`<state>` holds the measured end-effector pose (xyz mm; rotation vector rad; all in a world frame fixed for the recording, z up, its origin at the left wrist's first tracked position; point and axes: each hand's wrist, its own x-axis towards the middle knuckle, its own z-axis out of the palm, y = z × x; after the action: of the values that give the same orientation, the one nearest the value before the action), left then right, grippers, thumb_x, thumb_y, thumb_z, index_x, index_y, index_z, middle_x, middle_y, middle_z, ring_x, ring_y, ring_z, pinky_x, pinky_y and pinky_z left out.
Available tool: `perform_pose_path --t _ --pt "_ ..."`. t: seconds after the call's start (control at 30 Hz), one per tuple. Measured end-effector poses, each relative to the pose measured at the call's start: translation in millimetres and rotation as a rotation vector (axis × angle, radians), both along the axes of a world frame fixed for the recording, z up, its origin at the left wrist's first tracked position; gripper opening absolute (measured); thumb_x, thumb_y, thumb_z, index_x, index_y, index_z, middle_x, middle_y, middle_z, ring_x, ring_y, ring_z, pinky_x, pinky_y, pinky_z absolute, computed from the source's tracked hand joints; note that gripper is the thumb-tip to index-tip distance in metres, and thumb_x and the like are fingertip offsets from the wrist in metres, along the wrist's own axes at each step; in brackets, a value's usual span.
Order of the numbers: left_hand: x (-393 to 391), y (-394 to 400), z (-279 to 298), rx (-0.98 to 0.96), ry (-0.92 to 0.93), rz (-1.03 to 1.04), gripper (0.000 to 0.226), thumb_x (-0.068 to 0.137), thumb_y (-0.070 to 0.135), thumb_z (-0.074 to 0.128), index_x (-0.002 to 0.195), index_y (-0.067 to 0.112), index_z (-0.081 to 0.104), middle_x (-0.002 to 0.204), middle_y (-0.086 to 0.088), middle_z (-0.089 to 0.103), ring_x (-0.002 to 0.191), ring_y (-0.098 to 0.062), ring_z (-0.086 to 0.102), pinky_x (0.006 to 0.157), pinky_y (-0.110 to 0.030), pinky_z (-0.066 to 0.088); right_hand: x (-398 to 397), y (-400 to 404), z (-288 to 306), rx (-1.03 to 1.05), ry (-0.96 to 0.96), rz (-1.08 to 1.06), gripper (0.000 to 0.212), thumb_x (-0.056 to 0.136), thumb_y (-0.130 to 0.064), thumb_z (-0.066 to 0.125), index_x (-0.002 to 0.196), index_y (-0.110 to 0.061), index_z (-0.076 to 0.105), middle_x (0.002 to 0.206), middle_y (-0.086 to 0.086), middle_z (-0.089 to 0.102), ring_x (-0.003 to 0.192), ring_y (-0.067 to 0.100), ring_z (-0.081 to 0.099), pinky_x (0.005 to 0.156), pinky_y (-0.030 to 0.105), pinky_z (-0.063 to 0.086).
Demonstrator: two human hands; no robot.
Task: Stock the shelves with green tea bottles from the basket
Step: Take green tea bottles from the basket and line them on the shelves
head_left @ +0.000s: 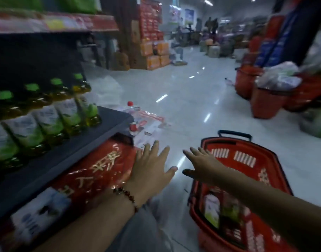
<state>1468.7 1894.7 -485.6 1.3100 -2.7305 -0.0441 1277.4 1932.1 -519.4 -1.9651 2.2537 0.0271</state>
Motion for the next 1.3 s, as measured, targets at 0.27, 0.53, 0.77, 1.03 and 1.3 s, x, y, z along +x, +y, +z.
perform_pose_path --t 0.27,0.53,0.77,1.03,1.3 --pt "-111 26 -98 0.115 -0.198 -0.262 0.069 0.099 0.058 0.034 0.157 0.024 0.015 0.165 -0.014 0.009 0.151 -0.037 0.007 0.121 -0.054 0.01 -91 61 -140 0.304 -0.084 -0.322 0.088 0.092 -0.059 0.052 0.159 -0.025 0.005 0.166 0.014 0.008 0.151 0.04 0.01 0.122 0.054 0.009" --pt "-114 18 -154 0.21 -0.26 -0.271 0.074 0.099 0.057 0.034 0.158 0.026 0.002 0.165 -0.016 -0.014 0.151 -0.038 -0.008 0.123 -0.054 0.0 -89 65 -224 0.503 -0.247 -0.451 0.1 0.09 -0.062 0.054 0.159 -0.021 -0.005 0.165 0.017 0.0 0.15 0.043 0.008 0.12 0.057 0.012" --pt "-111 12 -164 0.277 -0.154 -0.26 0.071 0.101 0.054 0.031 0.158 0.029 -0.003 0.164 -0.01 -0.02 0.152 -0.033 -0.007 0.122 -0.047 0.0 -79 33 -256 0.528 -0.317 -0.546 0.1 0.092 -0.057 0.054 0.157 -0.018 -0.011 0.165 0.018 0.004 0.146 0.039 0.026 0.115 0.051 0.031" --pt "-110 10 -171 0.31 -0.101 -0.262 0.072 0.101 0.053 0.033 0.157 0.031 -0.005 0.163 -0.007 -0.024 0.152 -0.032 -0.003 0.121 -0.046 0.004 -70 17 -287 0.54 -0.521 -0.745 0.106 0.091 -0.046 0.061 0.155 -0.023 -0.021 0.162 0.021 0.001 0.137 0.039 0.04 0.108 0.054 0.04" --pt "-108 9 -179 0.293 -0.082 -0.281 0.072 0.097 0.052 0.043 0.158 0.028 0.012 0.166 -0.013 -0.001 0.149 -0.037 0.02 0.116 -0.048 0.02 -67 9 -295 0.524 -0.573 -0.849 0.118 0.086 -0.039 0.071 0.153 -0.029 -0.026 0.162 0.018 -0.011 0.143 0.043 0.029 0.111 0.059 0.034"
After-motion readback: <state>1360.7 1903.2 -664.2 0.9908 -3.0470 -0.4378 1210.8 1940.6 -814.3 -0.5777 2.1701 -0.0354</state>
